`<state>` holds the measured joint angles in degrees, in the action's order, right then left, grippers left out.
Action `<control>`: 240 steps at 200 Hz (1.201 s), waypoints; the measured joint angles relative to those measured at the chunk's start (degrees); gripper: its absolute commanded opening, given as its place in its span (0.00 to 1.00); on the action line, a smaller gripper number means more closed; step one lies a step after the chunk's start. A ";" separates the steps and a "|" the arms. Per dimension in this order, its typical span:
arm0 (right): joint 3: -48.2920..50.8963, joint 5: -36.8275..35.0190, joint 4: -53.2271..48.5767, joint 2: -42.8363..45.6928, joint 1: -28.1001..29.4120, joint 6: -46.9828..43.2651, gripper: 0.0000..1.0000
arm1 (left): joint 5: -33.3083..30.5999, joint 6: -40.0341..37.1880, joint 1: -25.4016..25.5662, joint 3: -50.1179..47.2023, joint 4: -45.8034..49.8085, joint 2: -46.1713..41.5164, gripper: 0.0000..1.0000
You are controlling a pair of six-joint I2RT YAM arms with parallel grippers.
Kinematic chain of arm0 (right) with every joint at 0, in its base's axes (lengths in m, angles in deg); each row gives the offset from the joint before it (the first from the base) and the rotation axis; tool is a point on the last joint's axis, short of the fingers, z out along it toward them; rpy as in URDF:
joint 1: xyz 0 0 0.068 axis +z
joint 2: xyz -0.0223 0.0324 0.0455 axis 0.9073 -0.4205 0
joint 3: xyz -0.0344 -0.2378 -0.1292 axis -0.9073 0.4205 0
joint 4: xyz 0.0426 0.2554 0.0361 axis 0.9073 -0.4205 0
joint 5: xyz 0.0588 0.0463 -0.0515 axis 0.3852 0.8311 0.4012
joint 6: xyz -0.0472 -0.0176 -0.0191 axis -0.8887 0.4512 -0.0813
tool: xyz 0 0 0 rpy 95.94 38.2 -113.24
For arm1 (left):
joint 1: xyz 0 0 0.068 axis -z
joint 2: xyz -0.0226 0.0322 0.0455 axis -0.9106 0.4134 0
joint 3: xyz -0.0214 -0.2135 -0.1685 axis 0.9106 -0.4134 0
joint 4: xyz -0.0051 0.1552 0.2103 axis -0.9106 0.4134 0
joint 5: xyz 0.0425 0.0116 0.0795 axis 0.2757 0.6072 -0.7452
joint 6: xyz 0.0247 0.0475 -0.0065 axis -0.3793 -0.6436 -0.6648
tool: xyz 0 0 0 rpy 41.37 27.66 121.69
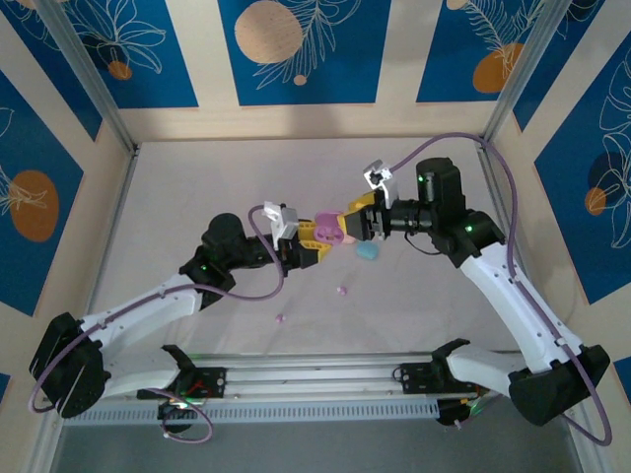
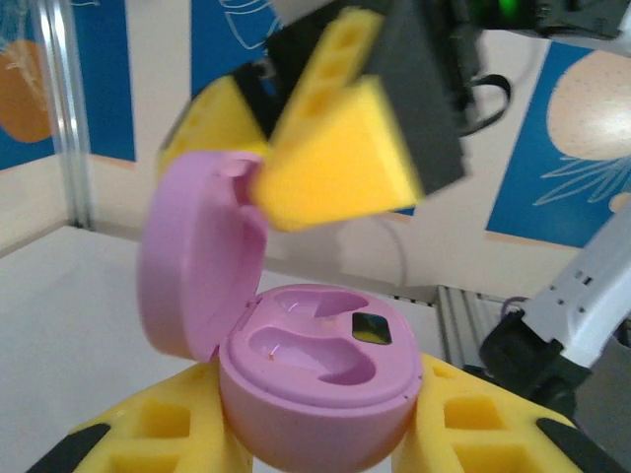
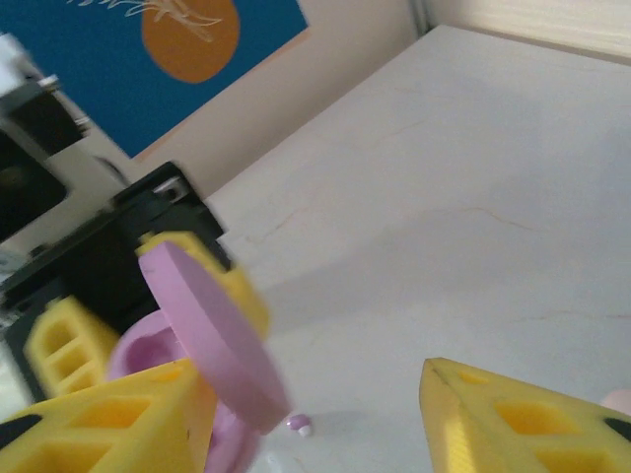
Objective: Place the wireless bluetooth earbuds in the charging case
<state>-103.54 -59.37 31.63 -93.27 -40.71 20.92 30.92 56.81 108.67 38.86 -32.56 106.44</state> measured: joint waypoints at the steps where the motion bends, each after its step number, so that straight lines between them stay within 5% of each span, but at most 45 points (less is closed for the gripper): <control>1: 0.00 -0.02 -0.02 -0.02 -0.02 0.00 0.57 | 0.02 -0.02 0.02 0.00 0.02 0.02 0.23; 46: 0.00 -1.05 -0.42 -0.35 2.67 -4.13 0.56 | 1.46 -0.24 0.02 0.00 0.44 0.02 0.24; 118: -0.07 3.43 -0.94 -0.26 4.72 -15.17 0.21 | 4.61 -0.42 0.17 0.15 0.59 0.02 0.28; 168: -0.42 5.46 -1.73 -0.24 4.44 -19.39 0.05 | 6.47 -0.35 0.28 0.72 0.79 0.02 0.41; 240: -0.39 6.64 -1.22 0.02 4.44 -19.82 0.04 | 6.86 -0.13 0.46 1.01 0.39 0.46 0.51</control>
<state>-103.93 -52.72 30.41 -93.25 -36.27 1.10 37.78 56.68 109.13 39.86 -32.17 106.90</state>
